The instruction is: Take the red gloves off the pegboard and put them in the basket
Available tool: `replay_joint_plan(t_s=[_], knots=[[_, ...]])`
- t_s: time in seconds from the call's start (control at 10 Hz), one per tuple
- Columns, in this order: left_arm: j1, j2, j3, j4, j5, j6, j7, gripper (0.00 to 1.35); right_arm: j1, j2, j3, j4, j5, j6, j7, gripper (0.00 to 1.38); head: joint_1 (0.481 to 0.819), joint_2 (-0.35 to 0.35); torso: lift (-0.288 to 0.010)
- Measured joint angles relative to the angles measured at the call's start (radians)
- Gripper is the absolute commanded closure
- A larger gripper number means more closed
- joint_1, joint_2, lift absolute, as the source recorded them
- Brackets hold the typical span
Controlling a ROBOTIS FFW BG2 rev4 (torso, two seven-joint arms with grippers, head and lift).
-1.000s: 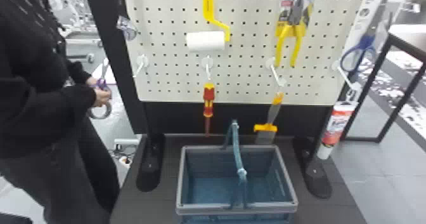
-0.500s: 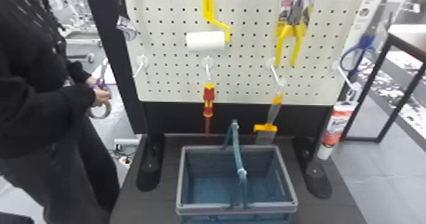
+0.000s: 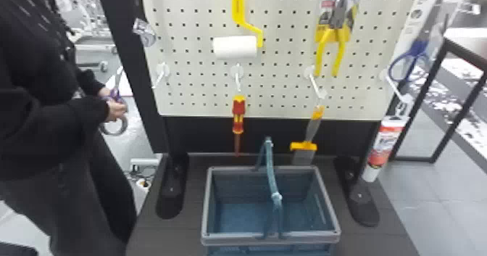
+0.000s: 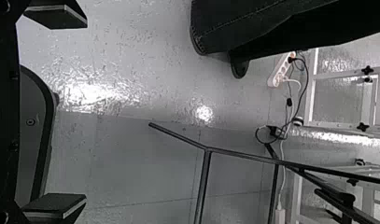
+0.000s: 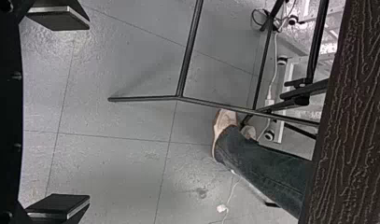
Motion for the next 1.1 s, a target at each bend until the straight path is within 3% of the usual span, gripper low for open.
replay_joint_plan(t_s=[1.1], knots=[[0.0, 0.0, 0.0, 0.0, 0.0, 0.0, 0.0, 0.0, 0.0, 0.0, 0.0, 0.0, 0.0, 0.0, 0.0, 0.0, 0.549, 0.0, -0.1]])
